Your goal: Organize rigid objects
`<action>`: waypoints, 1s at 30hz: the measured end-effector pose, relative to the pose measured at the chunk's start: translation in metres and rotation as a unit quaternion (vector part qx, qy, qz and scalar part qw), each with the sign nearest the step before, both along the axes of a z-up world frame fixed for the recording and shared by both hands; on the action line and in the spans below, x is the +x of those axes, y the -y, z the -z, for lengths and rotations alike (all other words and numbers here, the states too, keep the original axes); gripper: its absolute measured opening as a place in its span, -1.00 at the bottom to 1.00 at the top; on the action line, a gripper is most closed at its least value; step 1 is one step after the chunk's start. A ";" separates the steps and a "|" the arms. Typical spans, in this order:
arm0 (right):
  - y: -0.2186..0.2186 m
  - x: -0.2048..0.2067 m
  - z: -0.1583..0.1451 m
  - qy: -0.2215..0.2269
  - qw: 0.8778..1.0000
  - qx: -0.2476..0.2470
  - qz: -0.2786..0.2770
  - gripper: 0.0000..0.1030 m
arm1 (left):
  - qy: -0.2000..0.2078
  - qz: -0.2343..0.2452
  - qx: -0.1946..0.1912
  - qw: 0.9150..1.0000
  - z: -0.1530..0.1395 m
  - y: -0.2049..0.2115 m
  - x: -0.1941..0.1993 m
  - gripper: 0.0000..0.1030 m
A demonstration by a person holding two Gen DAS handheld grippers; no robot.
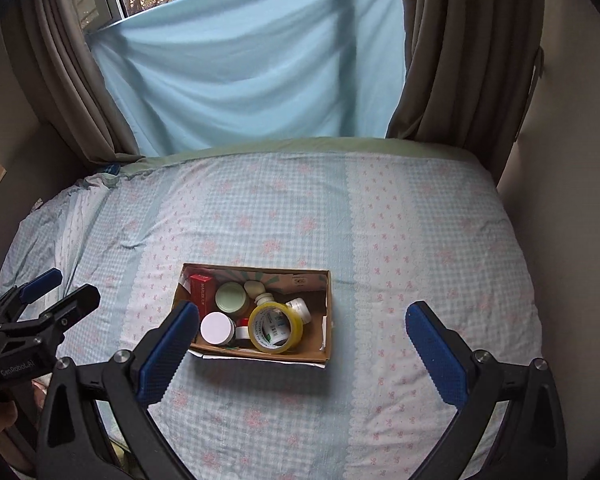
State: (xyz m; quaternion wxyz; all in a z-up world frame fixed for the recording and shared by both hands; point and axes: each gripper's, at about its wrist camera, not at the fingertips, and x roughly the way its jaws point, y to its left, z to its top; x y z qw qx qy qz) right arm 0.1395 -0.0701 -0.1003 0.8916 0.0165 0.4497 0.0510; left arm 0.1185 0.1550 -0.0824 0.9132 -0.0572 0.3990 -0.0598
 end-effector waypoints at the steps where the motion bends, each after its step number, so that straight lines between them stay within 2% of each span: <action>1: 0.005 -0.008 -0.008 0.010 1.000 -0.002 0.005 1.00 | 0.012 0.001 0.004 1.000 -0.008 0.005 -0.008 0.99; 4: 0.016 -0.028 -0.026 0.031 0.999 -0.010 0.013 1.00 | 0.042 0.002 0.025 0.999 -0.026 0.022 -0.030 0.99; 8: 0.026 -0.052 -0.036 0.056 0.998 -0.023 0.021 1.00 | 0.063 -0.005 0.044 0.997 -0.037 0.035 -0.051 0.99; 13: 0.031 -0.070 -0.042 0.075 0.997 -0.024 0.017 1.00 | 0.083 -0.015 0.034 0.996 -0.046 0.037 -0.071 0.99; 21: 0.031 -0.084 -0.052 0.104 0.994 -0.030 0.020 1.00 | 0.109 -0.011 0.045 0.993 -0.057 0.046 -0.087 0.99; 30: 0.028 -0.086 -0.059 0.118 0.992 -0.032 0.021 1.00 | 0.115 -0.015 0.041 0.992 -0.064 0.043 -0.088 0.99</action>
